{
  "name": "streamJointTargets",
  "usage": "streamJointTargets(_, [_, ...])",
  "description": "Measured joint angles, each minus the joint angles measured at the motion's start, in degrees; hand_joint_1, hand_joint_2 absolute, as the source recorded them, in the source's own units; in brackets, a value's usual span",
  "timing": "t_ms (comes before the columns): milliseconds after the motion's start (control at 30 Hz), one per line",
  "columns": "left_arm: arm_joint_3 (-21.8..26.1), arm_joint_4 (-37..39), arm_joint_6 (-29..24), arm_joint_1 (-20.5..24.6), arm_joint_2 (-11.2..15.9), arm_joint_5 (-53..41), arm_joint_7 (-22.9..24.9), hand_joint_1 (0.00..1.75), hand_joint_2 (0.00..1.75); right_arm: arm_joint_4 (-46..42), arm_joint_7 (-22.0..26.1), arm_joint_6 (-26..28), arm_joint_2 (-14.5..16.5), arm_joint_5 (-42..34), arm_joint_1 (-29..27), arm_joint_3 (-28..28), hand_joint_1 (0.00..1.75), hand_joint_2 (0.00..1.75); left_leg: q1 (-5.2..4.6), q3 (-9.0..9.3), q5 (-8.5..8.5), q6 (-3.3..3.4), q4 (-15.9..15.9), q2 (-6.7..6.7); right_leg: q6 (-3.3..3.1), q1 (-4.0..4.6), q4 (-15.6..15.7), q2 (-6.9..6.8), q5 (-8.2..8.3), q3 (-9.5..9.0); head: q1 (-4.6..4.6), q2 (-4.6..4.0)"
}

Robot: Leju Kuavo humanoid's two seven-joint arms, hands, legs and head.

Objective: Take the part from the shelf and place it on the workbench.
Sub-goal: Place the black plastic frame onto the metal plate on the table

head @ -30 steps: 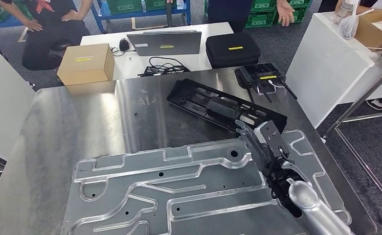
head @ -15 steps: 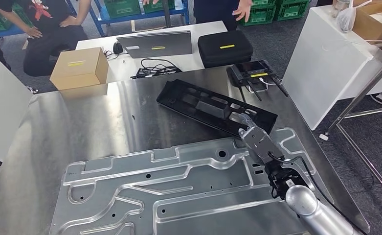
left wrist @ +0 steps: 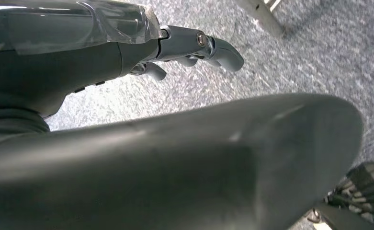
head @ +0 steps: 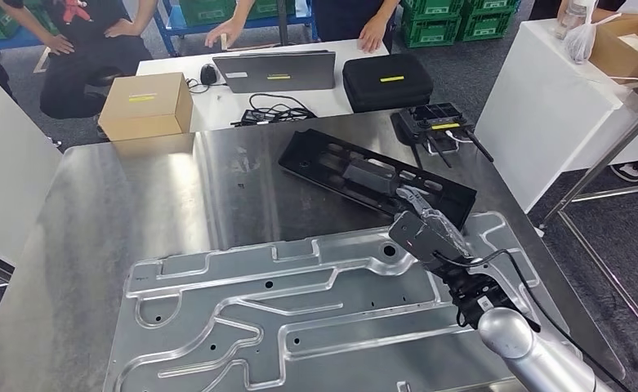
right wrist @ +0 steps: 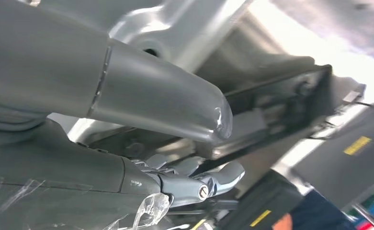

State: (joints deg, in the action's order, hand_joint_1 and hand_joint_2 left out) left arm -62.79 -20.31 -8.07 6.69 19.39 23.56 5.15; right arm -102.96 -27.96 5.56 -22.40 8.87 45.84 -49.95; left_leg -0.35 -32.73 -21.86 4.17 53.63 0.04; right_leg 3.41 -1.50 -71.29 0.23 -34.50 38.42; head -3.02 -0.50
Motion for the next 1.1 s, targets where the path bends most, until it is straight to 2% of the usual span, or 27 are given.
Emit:
streamJointTargets(33, [0.0, 0.0, 0.1, 0.0, -0.1, -0.1, -0.3, 0.0, 0.0, 0.0, -0.7, -0.9, -0.2, 0.8, 0.3, -0.2, 0.0, 0.0, 0.02, -0.37, 0.29, -0.05, 0.0, 0.0, 0.13, -0.02, -0.9, -0.01, -0.09, -0.18, 0.0, -0.01])
streamJointTargets(67, [0.0, 0.0, 0.2, -0.1, -0.2, -0.1, -0.6, 0.0, 0.0, 0.0, -1.4, -1.7, -0.4, 1.5, 0.6, -0.4, 0.0, 0.0, 0.09, -0.72, 0.57, -0.2, 0.1, 0.0, 0.27, -0.08, 0.6, -0.02, 0.88, -1.56, 0.01, -0.01])
streamJointTargets(133, [0.0, 0.0, 0.3, 0.0, -0.3, -0.1, -1.3, 0.0, 0.0, 0.0, -2.1, -2.9, -0.5, 2.8, 1.3, -0.8, 0.0, 0.0, 0.23, -1.41, 1.01, -0.65, 0.5, -0.01, 0.55, -0.27, 8.8, -0.08, 3.86, -6.79, 0.01, -0.01])
streamJointTargets(167, [0.0, 0.0, 0.3, 0.0, -0.3, -0.1, -1.6, 0.0, 0.0, -0.1, -2.3, -3.3, -0.5, 3.2, 1.6, -0.9, 0.0, 0.0, 0.22, -1.75, 1.16, -0.92, 0.8, -0.02, 0.44, -0.25, 12.3, 0.01, 5.08, -8.9, 0.01, -0.01])
streamJointTargets(200, [0.0, 0.0, 0.4, 0.1, -0.3, -0.1, -1.8, 0.0, 0.0, -0.1, -2.5, -3.6, -0.5, 3.6, 1.8, -1.1, 0.0, 0.0, 0.14, -2.04, 1.35, -1.24, 1.1, -0.06, 0.24, -0.26, 14.5, 0.11, 5.72, -10.08, 0.01, 0.0])
streamJointTargets(300, [0.0, 0.0, 0.8, 0.0, -0.3, 0.1, -2.1, 0.0, 0.0, -0.1, -2.8, -4.3, -0.5, 4.3, 2.1, -1.7, 0.0, 0.0, -0.01, -2.82, 2.34, -2.17, 1.4, -0.28, -1.08, -0.18, 15.2, 0.29, 6.51, -9.52, -0.03, 0.0])
streamJointTargets(333, [0.0, 0.0, 1.0, -0.1, -0.3, 0.2, -2.1, 0.0, 0.0, -0.1, -3.0, -4.6, -0.5, 4.5, 2.2, -1.8, 0.0, 0.0, 0.06, -3.23, 1.97, -2.45, 1.8, -0.31, -1.55, -0.21, 15.2, 0.23, 6.91, -9.05, -0.05, -0.01])
streamJointTargets(367, [0.0, 0.0, 1.1, -0.2, -0.3, 0.2, -2.2, 0.0, 0.0, -0.1, -3.1, -4.7, -0.5, 4.6, 2.3, -2.0, 0.0, 0.0, 0.15, -3.85, 0.61, -2.78, 2.9, -0.32, -2.01, -0.29, 15.2, 0.14, 7.43, -8.46, -0.06, -0.01])
streamJointTargets(400, [0.0, 0.1, 1.3, -0.3, -0.3, 0.3, -2.2, 0.0, 0.0, -0.1, -3.1, -4.9, -0.5, 4.7, 2.4, -2.1, 0.0, 0.0, 0.29, -4.76, -1.78, -3.13, 5.4, -0.29, -2.35, -0.35, 15.2, 0.09, 8.02, -7.76, -0.07, -0.01])
streamJointTargets(467, [0.1, 0.0, 1.5, -0.2, -0.3, 0.5, -2.2, 0.0, 0.0, -0.1, -3.2, -5.1, -0.5, 4.8, 2.5, -2.4, 0.0, 0.0, 0.5, -6.94, -7.57, -3.76, 13.3, -0.26, -2.67, -0.23, 15.2, 0.07, 9.15, -6.32, -0.07, -0.01])
streamJointTargets(500, [0.1, 0.0, 1.6, -0.1, -0.4, 0.6, -2.2, 0.0, 0.0, -0.1, -3.2, -5.3, -0.5, 4.8, 2.6, -2.5, 0.0, 0.0, 0.55, -7.59, -9.35, -3.88, 16.8, -0.27, -2.72, -0.13, 15.2, 0.06, 9.69, -5.61, -0.08, -0.01])
streamJointTargets(533, [0.1, 0.0, 1.8, -0.1, -0.4, 0.7, -2.2, 0.0, 0.0, -0.1, -3.2, -5.6, -0.5, 4.8, 2.6, -2.7, 0.0, 0.0, 0.56, -7.46, -9.88, -3.84, 18.7, -0.27, -2.76, -0.02, 15.2, 0.06, 10.21, -4.93, -0.08, -0.01])
streamJointTargets(567, [0.1, 0.0, 2.0, -0.1, -0.5, 0.8, -2.2, 0.0, 0.0, -0.1, -3.3, -5.9, -0.6, 4.7, 2.8, -2.7, 0.0, 0.0, 0.5, -6.27, -9.27, -3.61, 18.4, -0.28, -2.77, 0.13, 15.2, 0.07, 10.72, -4.29, -0.08, -0.01])
streamJointTargets(600, [0.1, 0.0, 2.1, 0.0, -0.5, 0.9, -2.3, 0.0, 0.0, -0.1, -3.5, -6.3, -0.6, 4.7, 3.0, -2.8, 0.0, 0.0, 0.36, -3.99, -7.96, -3.18, 15.9, -0.29, -2.77, 0.28, 15.2, 0.09, 11.23, -3.7, -0.08, -0.01])
streamJointTargets(667, [0.4, 0.1, 2.1, 0.1, -0.4, 1.1, -2.4, 0.0, 0.0, -0.2, -4.1, -7.1, -0.7, 4.7, 4.2, -2.8, 0.0, 0.0, -0.22, 2.44, -6.03, -1.74, 6.9, -0.27, -2.69, 0.55, 15.2, 0.15, 12.22, -2.78, -0.07, -0.01])
streamJointTargets(700, [0.6, 0.1, 2.0, 0.2, -0.3, 1.1, -2.5, 0.0, 0.0, -0.3, -4.5, -7.5, -0.8, 4.8, 5.0, -2.8, 0.0, 0.0, -0.57, 4.95, -5.7, -1.26, 3.1, -0.2, -2.53, 0.54, 15.3, 0.05, 12.73, -2.51, -0.05, 0.0])
streamJointTargets(733, [0.7, 0.1, 1.9, 0.3, -0.2, 1.1, -2.6, 0.0, 0.0, -0.4, -4.9, -7.9, -1.0, 4.9, 5.7, -2.8, 0.0, 0.0, -0.87, 6.27, -5.72, -0.87, 0.7, -0.18, -2.31, 0.37, 15.4, -0.03, 13.25, -2.4, -0.05, 0.0])
streamJointTargets(800, [0.9, 0.2, 1.8, 0.3, -0.1, 1.1, -2.7, 0.0, 0.0, -0.5, -5.7, -8.8, -1.3, 4.9, 6.9, -2.9, 0.0, 0.0, -1.3, 6.2, -5.1, -0.48, -0.8, -0.13, -1.49, -0.02, 15.9, -0.25, 14.35, -2.32, -0.04, 0.0])
streamJointTargets(833, [1.0, 0.2, 1.8, 0.3, -0.1, 1.1, -2.8, 0.0, 0.0, -0.6, -6.1, -9.2, -1.5, 4.9, 7.4, -2.9, 0.0, 0.0, -1.31, 5.94, -4.29, -0.19, -1.3, -0.08, -1.13, -0.15, 15.9, -0.23, 14.3, -2.07, -0.05, -0.01])
streamJointTargets(867, [1.0, 0.2, 1.8, 0.3, -0.2, 1.1, -2.9, 0.0, 0.0, -0.7, -6.5, -9.6, -1.8, 4.8, 7.9, -3.0, 0.0, 0.0, -1.27, 5.67, -3.36, 0.1, -1.9, 0.02, -0.83, -0.09, 15.2, -0.22, 13.23, -1.56, -0.03, -0.01])
streamJointTargets(900, [1.1, 0.2, 1.7, 0.3, -0.2, 1.1, -3.1, 0.0, 0.0, -0.8, -6.9, -9.9, -2.1, 4.7, 8.4, -3.0, 0.0, 0.0, -1.15, 5.24, -2.31, 0.32, -2.4, 0.1, -0.66, -0.04, 13.4, -0.18, 11.11, -0.81, -0.01, 0.0])
streamJointTargets(933, [1.1, 0.2, 1.7, 0.3, -0.3, 1.0, -3.3, 0.0, 0.0, -0.9, -7.2, -10.1, -2.4, 4.5, 9.0, -3.1, 0.0, 0.0, -1.01, 4.64, -1.43, 0.38, -2.7, 0.18, -0.58, 0.0, 10.4, -0.18, 8.11, 0.15, 0.02, 0.0])
streamJointTargets(967, [1.1, 0.2, 1.7, 0.3, -0.4, 1.0, -3.6, 0.0, 0.0, -1.0, -7.4, -10.2, -2.6, 4.4, 9.5, -3.1, 0.0, 0.0, -0.97, 3.75, -0.72, 0.47, -2.7, 0.2, -0.44, 0.07, 6.6, -0.17, 5.19, 1.06, 0.04, 0.01])
streamJointTargets(1000, [1.1, 0.2, 1.7, 0.2, -0.6, 0.9, -3.8, 0.0, 0.0, -1.0, -7.7, -10.3, -2.9, 4.2, 9.9, -3.2, 0.0, 0.0, -0.96, 2.89, 0.0, 0.46, -2.6, 0.23, -0.27, 0.07, 2.9, -0.17, 3.33, 1.7, 0.04, 0.01])
streamJointTargets(1033, [1.1, 0.2, 1.7, 0.2, -0.8, 0.9, -4.0, 0.0, 0.0, -1.0, -7.8, -10.4, -3.1, 4.1, 10.1, -3.2, 0.0, 0.0, -0.93, 1.99, 0.68, 0.38, -2.6, 0.28, -0.1, 0.07, 0.2, -0.18, 2.89, 1.74, 0.04, 0.0])
streamJointTargets(1067, [1.1, 0.2, 1.8, 0.2, -1.0, 0.9, -4.1, 0.0, 0.0, -1.0, -8.0, -10.4, -3.3, 4.0, 10.3, -3.3, 0.0, 0.0, -0.86, 1.04, 1.34, 0.26, -2.4, 0.35, 0.08, 0.05, -0.8, -0.18, 3.73, 1.01, 0.04, 0.0])
streamJointTargets(1100, [1.1, 0.2, 1.8, 0.1, -1.1, 0.9, -4.2, 0.0, 0.0, -1.0, -8.1, -10.4, -3.5, 3.9, 10.5, -3.3, 0.0, 0.0, -0.75, 0.1, 1.91, 0.06, -2.2, 0.41, 0.28, -0.03, 0.3, -0.19, 5.38, -0.69, 0.04, -0.01])
